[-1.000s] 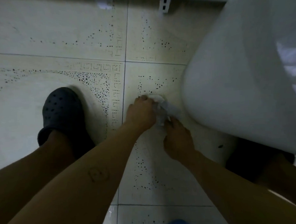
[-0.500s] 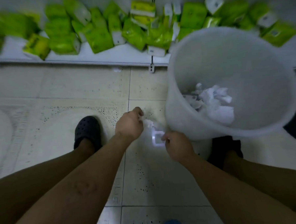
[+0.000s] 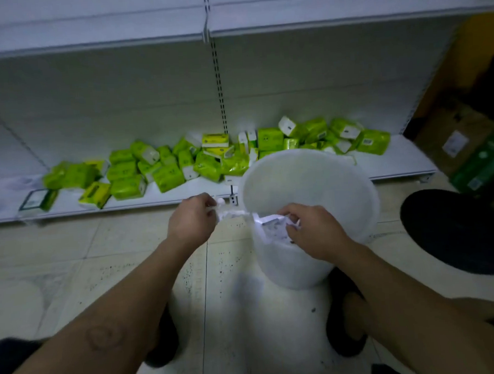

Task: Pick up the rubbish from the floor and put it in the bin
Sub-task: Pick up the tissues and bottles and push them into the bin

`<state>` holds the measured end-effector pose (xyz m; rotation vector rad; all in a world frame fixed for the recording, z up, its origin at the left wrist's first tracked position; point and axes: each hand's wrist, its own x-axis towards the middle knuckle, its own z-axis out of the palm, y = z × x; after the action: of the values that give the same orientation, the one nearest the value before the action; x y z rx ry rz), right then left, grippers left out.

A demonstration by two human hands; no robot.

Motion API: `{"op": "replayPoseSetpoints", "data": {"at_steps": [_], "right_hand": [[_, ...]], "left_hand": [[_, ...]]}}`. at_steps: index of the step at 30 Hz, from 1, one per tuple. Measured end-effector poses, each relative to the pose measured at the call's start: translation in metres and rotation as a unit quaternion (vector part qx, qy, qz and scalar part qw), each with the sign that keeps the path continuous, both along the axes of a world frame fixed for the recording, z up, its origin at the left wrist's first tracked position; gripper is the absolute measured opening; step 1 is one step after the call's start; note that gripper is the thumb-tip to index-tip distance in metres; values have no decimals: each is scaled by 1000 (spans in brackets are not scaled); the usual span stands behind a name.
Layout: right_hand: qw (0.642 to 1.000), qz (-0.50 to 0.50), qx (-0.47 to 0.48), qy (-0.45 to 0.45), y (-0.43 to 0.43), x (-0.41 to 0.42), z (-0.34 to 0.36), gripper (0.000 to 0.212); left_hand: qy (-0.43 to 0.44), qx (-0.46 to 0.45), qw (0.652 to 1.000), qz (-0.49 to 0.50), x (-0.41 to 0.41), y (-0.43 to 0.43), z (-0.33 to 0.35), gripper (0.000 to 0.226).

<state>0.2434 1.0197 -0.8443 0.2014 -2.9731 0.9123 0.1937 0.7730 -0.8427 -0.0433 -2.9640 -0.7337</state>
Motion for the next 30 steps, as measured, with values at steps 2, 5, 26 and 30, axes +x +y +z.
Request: {"op": "replayPoseSetpoints", "data": {"at_steps": [2, 5, 26, 30], "right_hand": [[999, -38, 9, -1, 29, -4, 7, 25], [992, -126, -6, -17, 68, -10, 1, 24], [994, -72, -24, -81, 35, -22, -42, 51], [998, 6, -41, -47, -10, -3, -34, 31]], "left_hand": [[14, 2, 1000, -5, -6, 13, 14, 23], [36, 2, 999, -24, -15, 45, 24, 22], [-24, -117, 989, -86, -9, 91, -57, 52], [-46, -83, 993, -74, 19, 47, -62, 50]]}}
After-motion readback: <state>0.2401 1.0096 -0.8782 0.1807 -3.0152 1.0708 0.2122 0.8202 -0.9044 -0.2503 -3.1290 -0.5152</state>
